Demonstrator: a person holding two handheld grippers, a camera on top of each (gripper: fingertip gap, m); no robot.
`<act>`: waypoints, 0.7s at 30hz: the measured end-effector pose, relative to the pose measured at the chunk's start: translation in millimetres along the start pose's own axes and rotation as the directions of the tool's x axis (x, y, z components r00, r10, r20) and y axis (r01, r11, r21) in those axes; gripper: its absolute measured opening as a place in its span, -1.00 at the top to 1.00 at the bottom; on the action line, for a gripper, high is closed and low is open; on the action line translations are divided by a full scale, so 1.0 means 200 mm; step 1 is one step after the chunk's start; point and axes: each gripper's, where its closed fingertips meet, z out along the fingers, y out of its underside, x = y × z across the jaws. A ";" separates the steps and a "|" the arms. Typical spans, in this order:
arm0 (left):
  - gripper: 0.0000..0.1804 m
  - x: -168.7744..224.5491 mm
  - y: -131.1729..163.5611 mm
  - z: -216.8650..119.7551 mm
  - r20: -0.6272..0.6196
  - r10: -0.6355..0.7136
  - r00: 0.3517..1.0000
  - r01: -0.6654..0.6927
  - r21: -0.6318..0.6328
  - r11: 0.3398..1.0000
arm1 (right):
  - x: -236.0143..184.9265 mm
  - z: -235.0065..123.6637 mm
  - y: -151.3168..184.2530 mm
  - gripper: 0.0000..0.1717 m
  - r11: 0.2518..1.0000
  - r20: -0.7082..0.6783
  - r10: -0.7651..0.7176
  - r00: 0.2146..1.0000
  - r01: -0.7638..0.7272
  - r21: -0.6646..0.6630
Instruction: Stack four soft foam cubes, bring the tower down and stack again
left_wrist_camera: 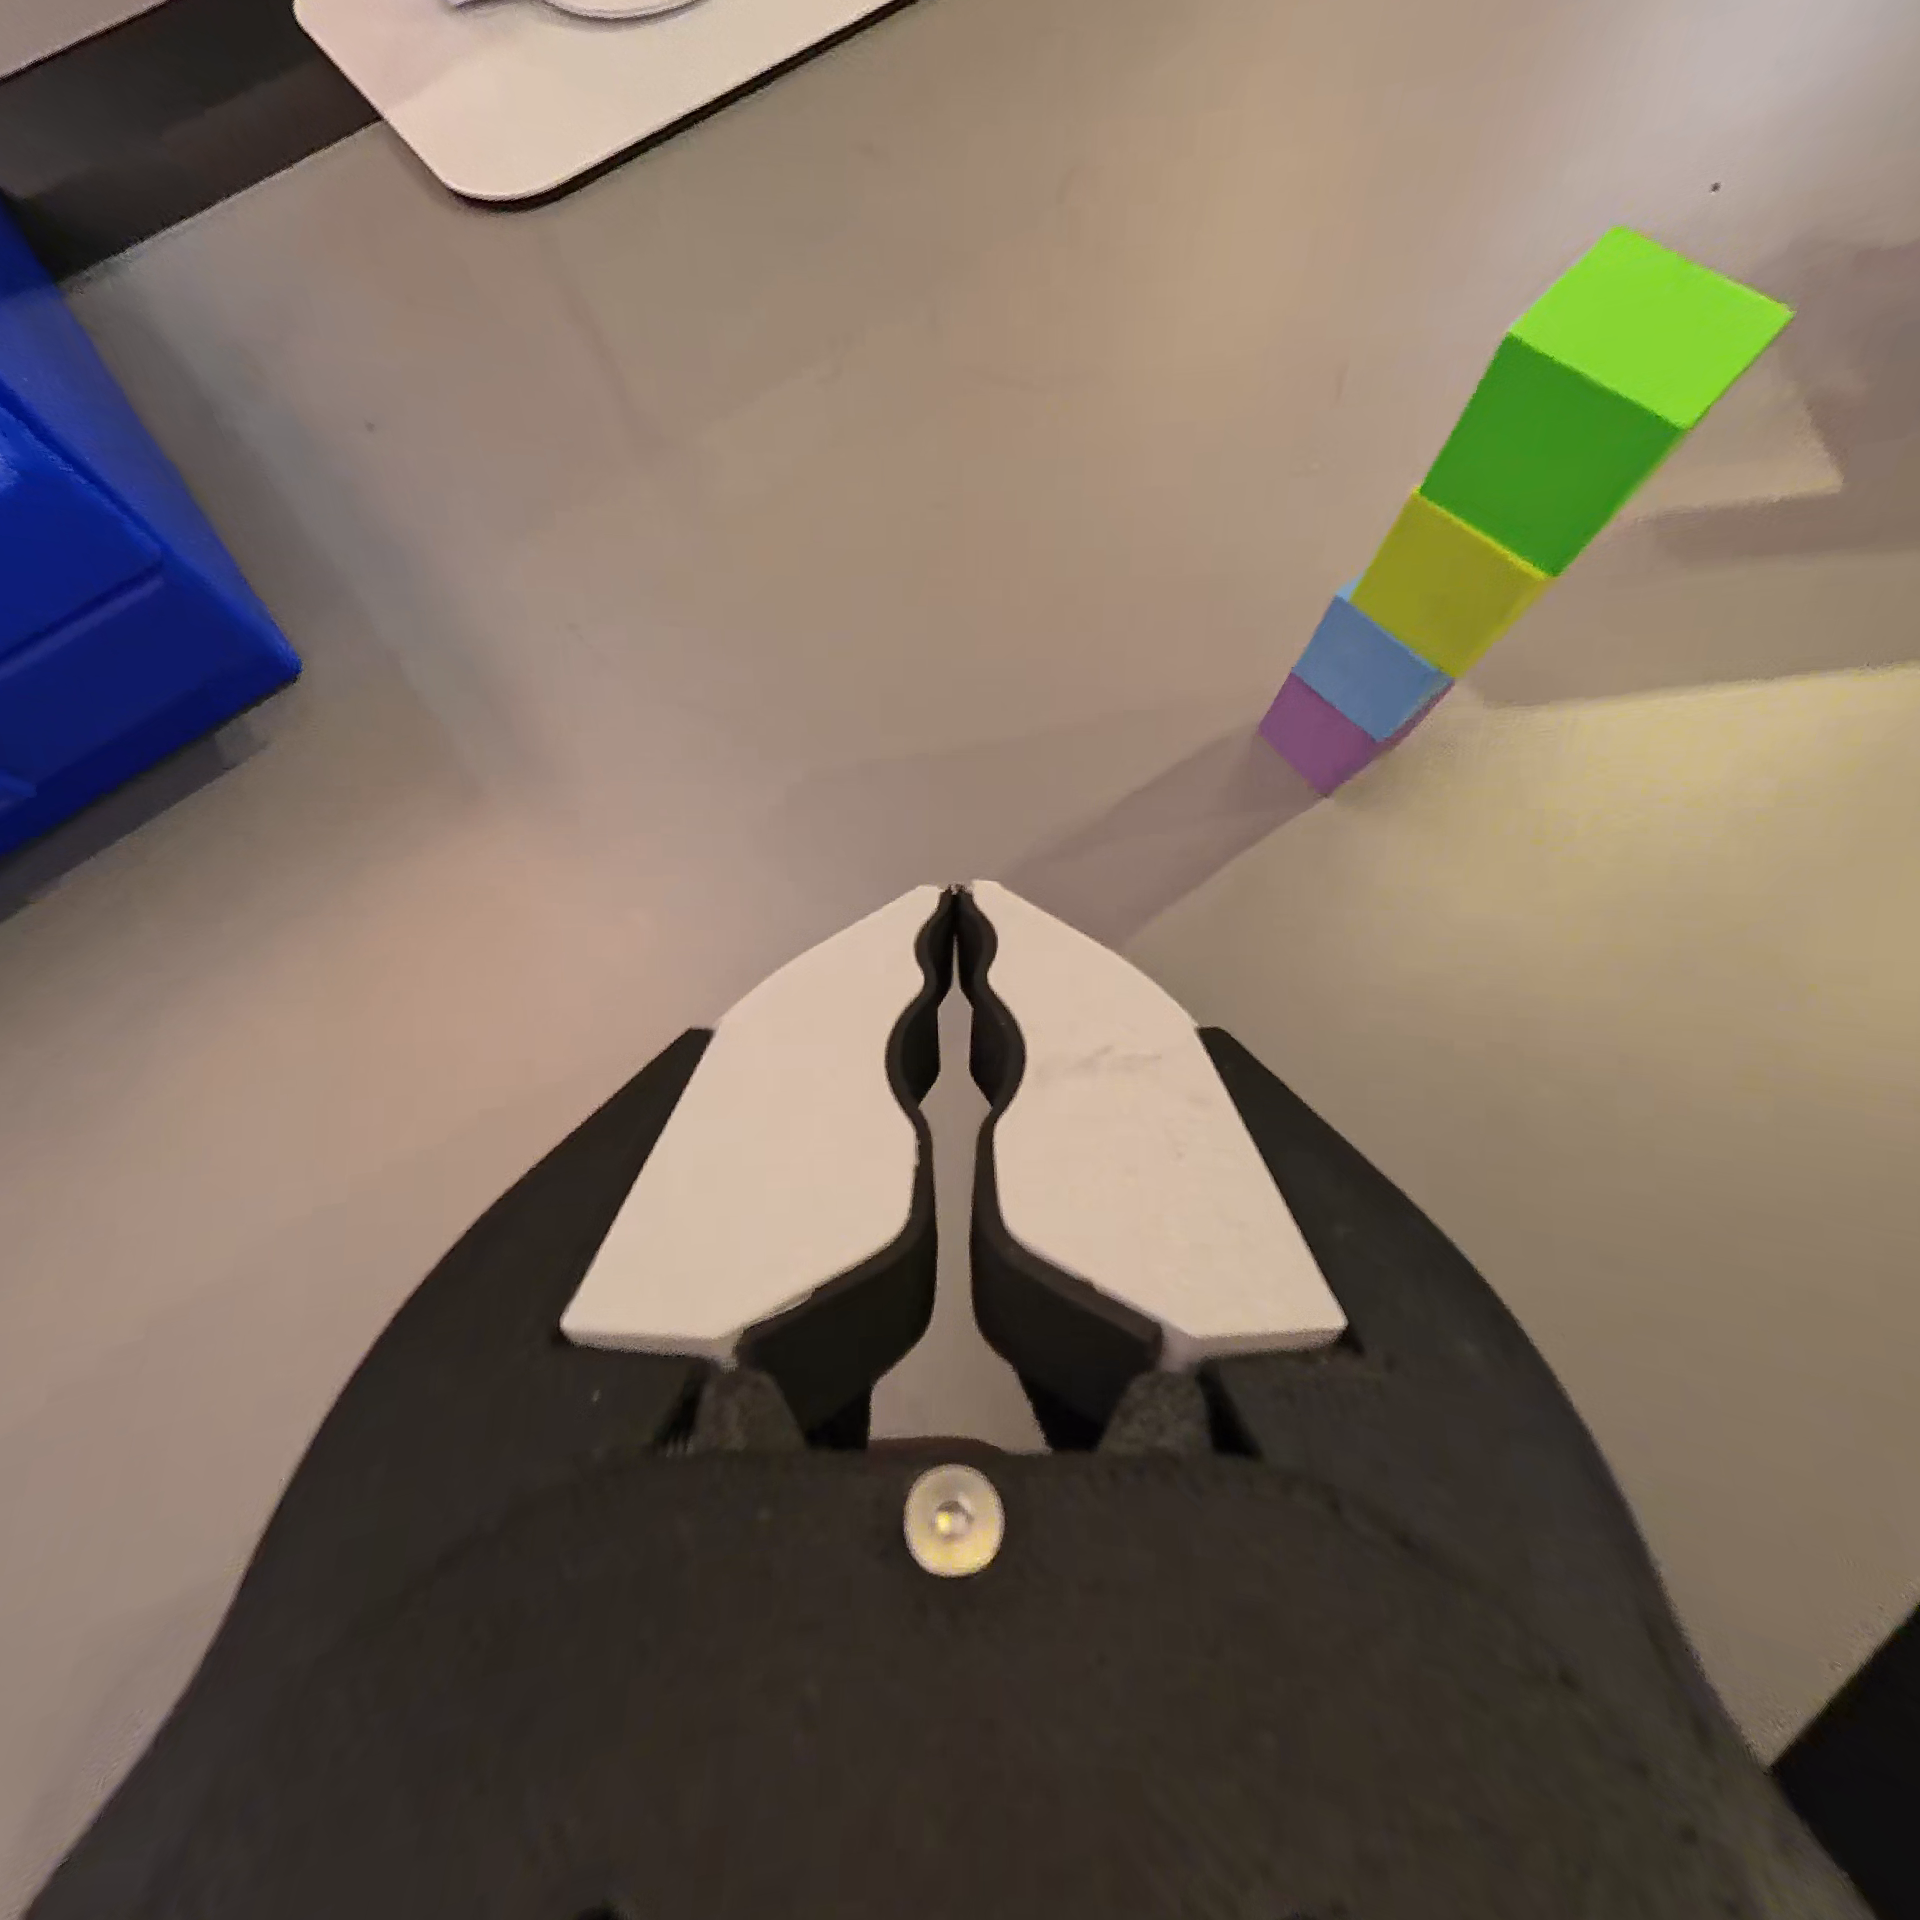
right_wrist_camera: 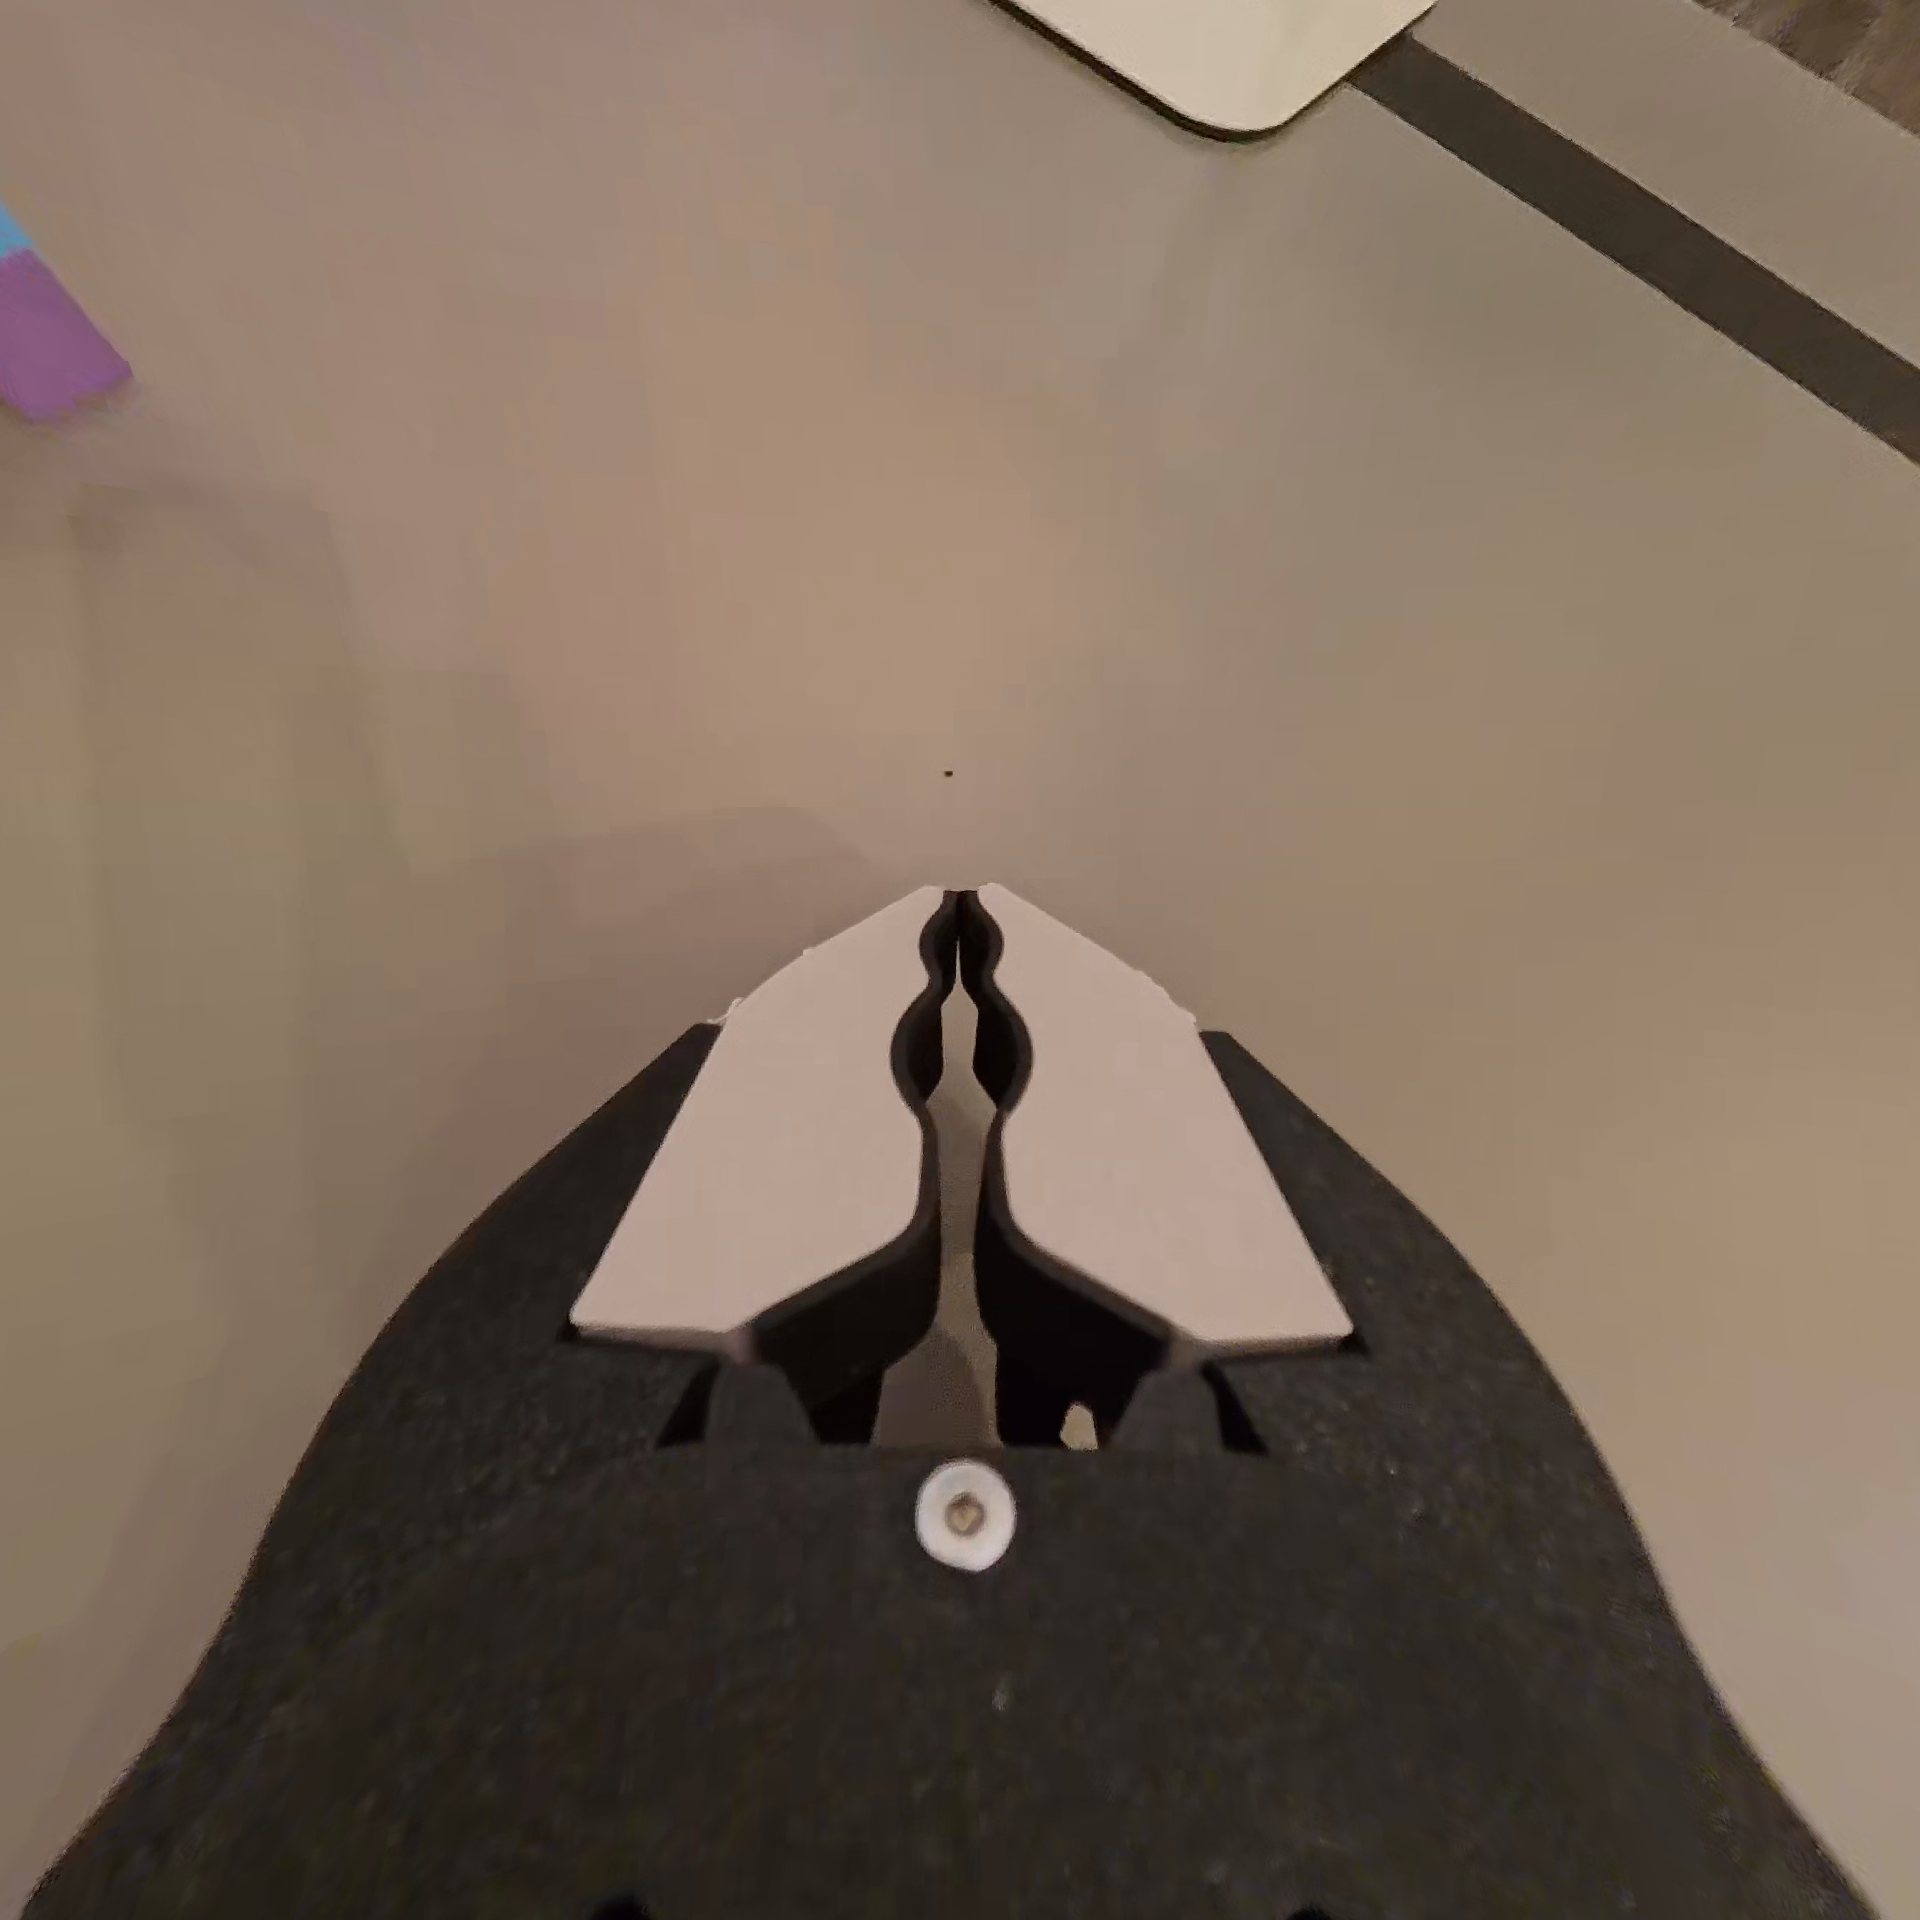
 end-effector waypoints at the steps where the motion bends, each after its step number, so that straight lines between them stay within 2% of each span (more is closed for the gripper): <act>1: 1.00 -0.01 0.00 0.00 0.010 -0.005 1.000 0.005 0.001 1.000 | 0.01 0.01 0.01 1.00 1.000 -0.009 0.003 1.000 -0.003 0.014; 11: 1.00 -0.06 -0.02 0.02 0.060 -0.135 0.989 0.130 0.083 0.988 | 0.03 0.04 0.04 1.00 1.000 -0.042 -0.028 0.999 0.028 0.013; 15: 1.00 -0.07 0.02 0.02 0.085 -0.096 0.992 0.092 0.040 0.995 | 0.02 0.04 0.04 1.00 0.999 -0.038 -0.035 0.999 0.036 0.006; 21: 1.00 -0.12 0.05 -0.05 0.098 -0.145 0.985 0.140 0.052 0.989 | 0.03 0.04 0.04 1.00 1.000 -0.044 -0.028 0.999 0.028 0.004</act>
